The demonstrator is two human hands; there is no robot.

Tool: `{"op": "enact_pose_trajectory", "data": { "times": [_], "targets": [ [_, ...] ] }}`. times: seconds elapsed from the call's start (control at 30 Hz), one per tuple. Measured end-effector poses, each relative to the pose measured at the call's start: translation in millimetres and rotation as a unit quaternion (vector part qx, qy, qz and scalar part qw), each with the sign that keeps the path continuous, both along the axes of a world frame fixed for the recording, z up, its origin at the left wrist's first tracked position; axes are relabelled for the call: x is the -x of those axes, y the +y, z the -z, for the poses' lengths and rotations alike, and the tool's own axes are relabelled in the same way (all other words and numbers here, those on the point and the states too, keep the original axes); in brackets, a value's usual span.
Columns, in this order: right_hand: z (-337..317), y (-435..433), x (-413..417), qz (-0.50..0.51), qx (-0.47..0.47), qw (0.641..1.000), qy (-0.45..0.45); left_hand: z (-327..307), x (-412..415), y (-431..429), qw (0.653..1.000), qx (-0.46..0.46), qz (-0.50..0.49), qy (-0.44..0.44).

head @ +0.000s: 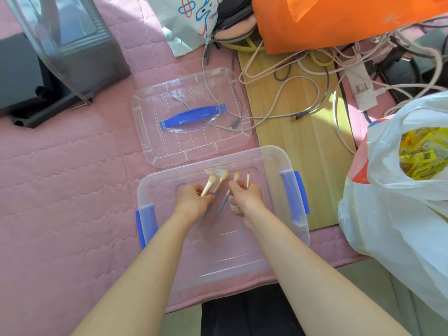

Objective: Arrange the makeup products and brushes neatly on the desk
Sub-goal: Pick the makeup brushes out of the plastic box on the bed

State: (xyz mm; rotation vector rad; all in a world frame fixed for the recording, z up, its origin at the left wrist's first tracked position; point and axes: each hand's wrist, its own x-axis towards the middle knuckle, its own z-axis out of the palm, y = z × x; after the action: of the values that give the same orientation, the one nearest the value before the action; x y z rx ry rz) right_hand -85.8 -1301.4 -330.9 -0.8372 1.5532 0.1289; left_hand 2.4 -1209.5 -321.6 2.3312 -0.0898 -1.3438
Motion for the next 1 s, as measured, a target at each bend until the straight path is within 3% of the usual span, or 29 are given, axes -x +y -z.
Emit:
{"op": "enact_pose_trajectory", "data": {
  "times": [0.27,0.5,0.73,0.87,1.0],
  "targets": [
    [-17,-4,5,0.053,-0.107,0.992,-0.038,-11,-1,-7,0.998,0.003,-0.039,0.054],
    [-20,-9,1,0.004,-0.120,0.992,-0.030,-13,1,-8,0.997,0.021,0.021,0.064],
    [-20,-13,1,0.082,-0.164,0.982,-0.044,-15,-1,-3,0.996,0.033,0.045,0.062],
    [-14,-9,-4,0.100,-0.160,0.981,-0.043,-15,-1,-1,0.996,0.023,0.066,0.048],
    [-8,-1,-14,0.057,-0.093,0.994,-0.008,-15,-1,2,0.996,-0.008,0.084,0.017]
  ]
}}
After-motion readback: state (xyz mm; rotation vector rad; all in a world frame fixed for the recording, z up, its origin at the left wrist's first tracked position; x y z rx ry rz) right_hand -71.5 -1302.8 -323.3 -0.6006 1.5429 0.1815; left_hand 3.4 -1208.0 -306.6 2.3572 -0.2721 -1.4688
